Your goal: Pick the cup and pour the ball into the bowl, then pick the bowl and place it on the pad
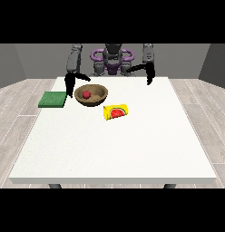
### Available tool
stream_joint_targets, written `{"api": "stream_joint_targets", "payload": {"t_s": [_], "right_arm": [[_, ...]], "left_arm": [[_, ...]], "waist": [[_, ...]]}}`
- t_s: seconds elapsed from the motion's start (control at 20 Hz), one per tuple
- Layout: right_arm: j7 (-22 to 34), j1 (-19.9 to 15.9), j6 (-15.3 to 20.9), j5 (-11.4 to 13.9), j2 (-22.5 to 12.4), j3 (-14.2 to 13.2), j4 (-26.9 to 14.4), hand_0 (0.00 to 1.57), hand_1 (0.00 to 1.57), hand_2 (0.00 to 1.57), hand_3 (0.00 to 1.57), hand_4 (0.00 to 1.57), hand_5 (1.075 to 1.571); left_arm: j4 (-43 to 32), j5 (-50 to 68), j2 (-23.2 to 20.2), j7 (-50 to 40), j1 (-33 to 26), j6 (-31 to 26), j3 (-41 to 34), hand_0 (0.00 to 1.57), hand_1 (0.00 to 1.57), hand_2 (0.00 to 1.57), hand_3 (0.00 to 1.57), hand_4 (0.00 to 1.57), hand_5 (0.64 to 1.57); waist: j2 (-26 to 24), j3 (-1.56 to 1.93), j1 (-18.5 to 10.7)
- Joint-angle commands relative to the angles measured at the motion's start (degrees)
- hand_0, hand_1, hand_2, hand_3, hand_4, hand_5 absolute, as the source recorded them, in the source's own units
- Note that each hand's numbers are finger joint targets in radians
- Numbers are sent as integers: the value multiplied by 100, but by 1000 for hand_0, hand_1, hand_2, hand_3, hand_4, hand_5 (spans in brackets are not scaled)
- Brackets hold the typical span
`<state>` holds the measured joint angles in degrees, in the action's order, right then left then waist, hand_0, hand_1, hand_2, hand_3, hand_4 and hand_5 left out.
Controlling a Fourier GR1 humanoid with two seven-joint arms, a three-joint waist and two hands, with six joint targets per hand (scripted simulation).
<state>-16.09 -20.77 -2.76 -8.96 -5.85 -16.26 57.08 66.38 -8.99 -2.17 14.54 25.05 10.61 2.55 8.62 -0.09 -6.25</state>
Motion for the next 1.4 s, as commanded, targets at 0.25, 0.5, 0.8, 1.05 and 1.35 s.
{"api": "stream_joint_targets", "payload": {"t_s": [0.25, 0.5, 0.8, 1.05, 1.35], "right_arm": [[-638, -800, 11, -105, -391, -237, -1508, 0, 0, 0, 0, 189, 1563], [-1154, -760, -69, -42, -371, -181, -2050, 0, 0, 0, 0, 93, 1563], [-890, -857, 151, -192, -6, -159, -2433, 0, 0, 0, 0, 395, 1570], [-868, -346, 1570, 652, -512, -7, -2760, 1571, 1571, 1571, 1088, 850, 1505], [-61, -574, 2821, 1396, -699, 413, -2617, 1571, 1571, 1571, 1397, 916, 1565]], "left_arm": [[508, 57, -85, -183, -143, -270, -34, 0, 0, 0, 0, 0, 1566], [652, 325, -473, -226, -86, -680, -371, 0, 0, 0, 0, 0, 1566], [843, 435, -603, -392, -292, -959, -412, 0, 0, 0, 0, 0, 1565], [1137, 431, -480, -162, 53, -893, -293, 0, 0, 0, 0, 470, 1564], [988, 414, -397, -327, 185, -987, -167, 0, 0, 0, 0, 762, 1507]], "waist": [[92, 12, -65], [264, 12, -74], [7, 11, -116], [767, -6, -547], [430, -16, -769]]}}
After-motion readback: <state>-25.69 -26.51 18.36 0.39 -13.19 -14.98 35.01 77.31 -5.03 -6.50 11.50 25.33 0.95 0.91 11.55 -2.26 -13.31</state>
